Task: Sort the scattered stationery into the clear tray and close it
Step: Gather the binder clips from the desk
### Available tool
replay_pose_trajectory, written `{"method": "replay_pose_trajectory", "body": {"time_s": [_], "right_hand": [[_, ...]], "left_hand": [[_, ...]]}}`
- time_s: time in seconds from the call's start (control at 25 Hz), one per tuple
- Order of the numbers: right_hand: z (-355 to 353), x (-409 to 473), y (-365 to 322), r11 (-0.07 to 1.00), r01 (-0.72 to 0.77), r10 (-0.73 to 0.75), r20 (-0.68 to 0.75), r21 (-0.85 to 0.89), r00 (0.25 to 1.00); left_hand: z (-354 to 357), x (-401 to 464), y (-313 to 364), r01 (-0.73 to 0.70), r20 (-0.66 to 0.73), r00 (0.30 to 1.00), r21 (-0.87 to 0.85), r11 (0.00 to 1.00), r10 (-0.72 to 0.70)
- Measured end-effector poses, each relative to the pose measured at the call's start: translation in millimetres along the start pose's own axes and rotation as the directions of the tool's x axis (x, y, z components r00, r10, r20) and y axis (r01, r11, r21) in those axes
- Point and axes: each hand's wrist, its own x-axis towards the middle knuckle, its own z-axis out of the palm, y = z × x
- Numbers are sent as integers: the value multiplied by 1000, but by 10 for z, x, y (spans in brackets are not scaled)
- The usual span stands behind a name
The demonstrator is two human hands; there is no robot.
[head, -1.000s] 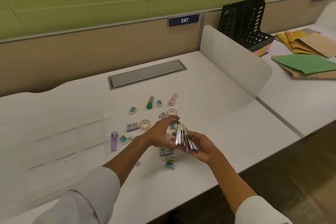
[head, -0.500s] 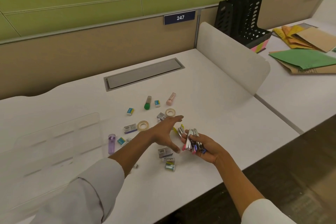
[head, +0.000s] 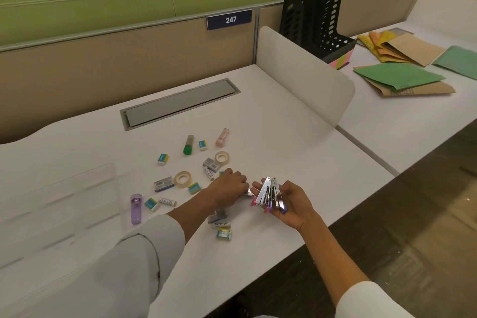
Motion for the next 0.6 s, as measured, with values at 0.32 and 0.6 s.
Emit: {"method": "replay_pose_trajectory", "body": {"time_s": [0.32, 0.6], "right_hand": [[100, 94, 38, 999, 38, -38, 16, 34, 999], [627, 313, 329, 984, 1, -10, -49, -179, 999]], "left_hand": [[-328, -112, -106, 393, -129, 812, -601, 696, -570], [-600, -239, 271, 455, -58, 719, -713, 533, -693]]}}
